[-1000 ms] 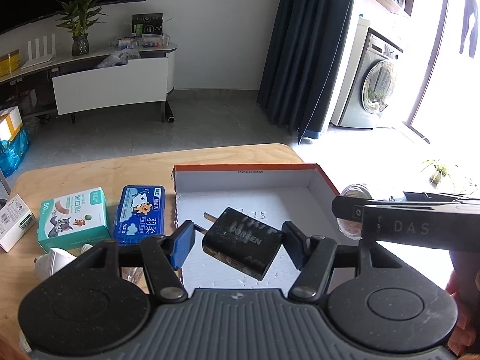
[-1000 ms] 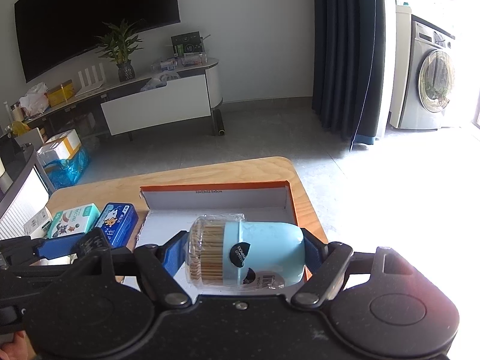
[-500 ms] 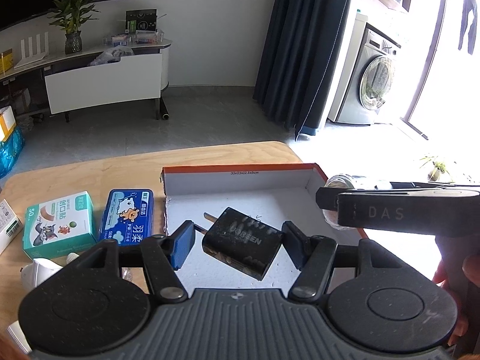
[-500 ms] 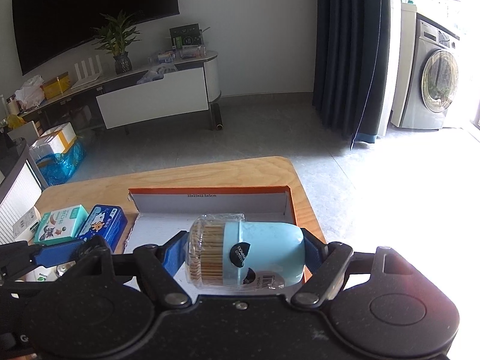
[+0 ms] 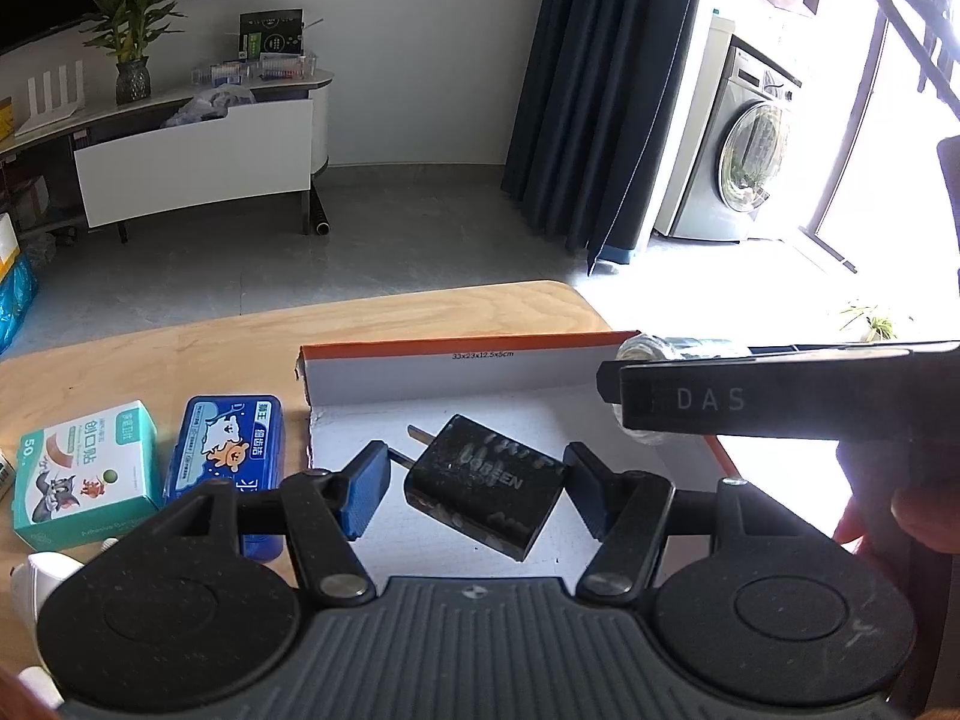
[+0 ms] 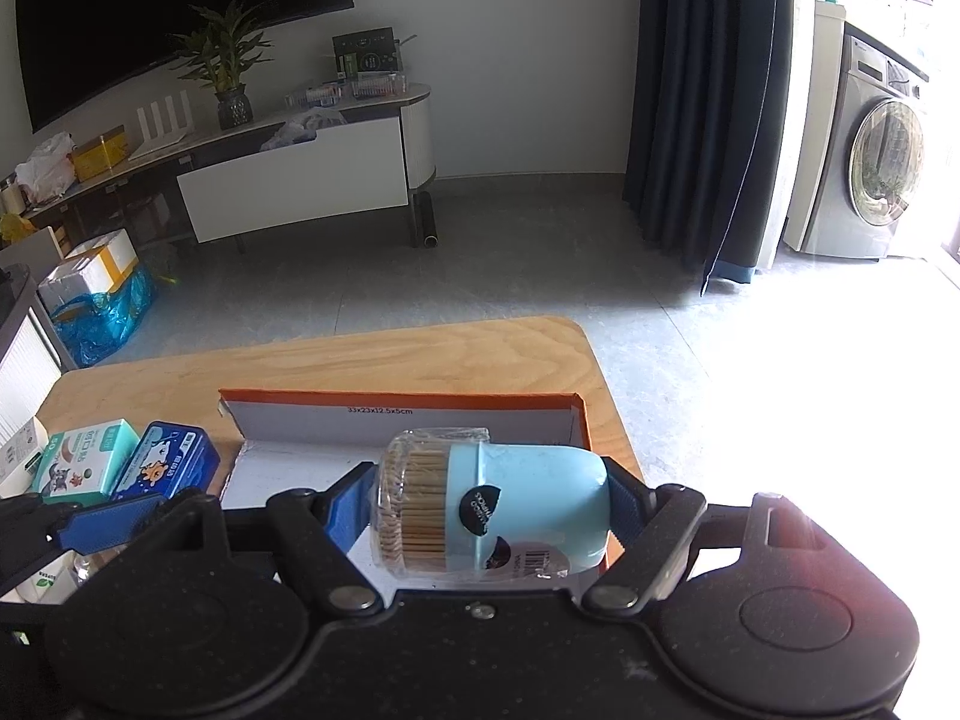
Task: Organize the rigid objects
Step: 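Open the left gripper to drop the charger while the right releases the jar into the box, then withdraw both grippers from the box back toward the remaining items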
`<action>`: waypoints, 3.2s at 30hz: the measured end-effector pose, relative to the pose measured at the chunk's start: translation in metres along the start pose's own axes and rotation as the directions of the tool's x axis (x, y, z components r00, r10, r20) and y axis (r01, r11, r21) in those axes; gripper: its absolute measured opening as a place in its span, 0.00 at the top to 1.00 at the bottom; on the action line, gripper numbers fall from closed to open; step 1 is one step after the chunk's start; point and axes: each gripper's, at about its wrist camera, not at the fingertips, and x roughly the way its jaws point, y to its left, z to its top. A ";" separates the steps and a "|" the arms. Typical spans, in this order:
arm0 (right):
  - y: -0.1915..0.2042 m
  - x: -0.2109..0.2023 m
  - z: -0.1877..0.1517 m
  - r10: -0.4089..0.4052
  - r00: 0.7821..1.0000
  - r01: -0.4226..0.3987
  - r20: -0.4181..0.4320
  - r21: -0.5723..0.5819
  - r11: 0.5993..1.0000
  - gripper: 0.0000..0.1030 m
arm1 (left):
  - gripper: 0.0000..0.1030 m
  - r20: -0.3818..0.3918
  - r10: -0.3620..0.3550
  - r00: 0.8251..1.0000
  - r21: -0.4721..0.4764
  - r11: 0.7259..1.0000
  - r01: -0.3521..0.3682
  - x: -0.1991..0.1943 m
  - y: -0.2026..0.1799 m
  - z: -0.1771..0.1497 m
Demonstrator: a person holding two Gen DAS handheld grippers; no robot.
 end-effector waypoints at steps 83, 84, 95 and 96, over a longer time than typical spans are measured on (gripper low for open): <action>0.091 -0.113 -0.076 0.184 0.981 -0.179 0.059 -0.080 0.981 0.03 | 0.01 -0.006 0.302 0.953 -0.115 0.947 -0.300 -0.125 0.070 -0.053; 0.093 -0.112 -0.075 0.186 0.981 -0.181 0.057 -0.083 0.980 0.03 | 0.01 -0.006 0.304 0.953 -0.117 0.946 -0.302 -0.126 0.072 -0.053; 0.106 -0.110 -0.079 0.207 0.977 -0.202 0.043 -0.106 0.974 0.03 | 0.01 -0.012 0.315 0.949 -0.135 0.940 -0.313 -0.133 0.083 -0.061; 0.107 -0.110 -0.080 0.209 0.977 -0.204 0.042 -0.108 0.973 0.03 | 0.01 -0.013 0.316 0.949 -0.136 0.939 -0.315 -0.134 0.084 -0.062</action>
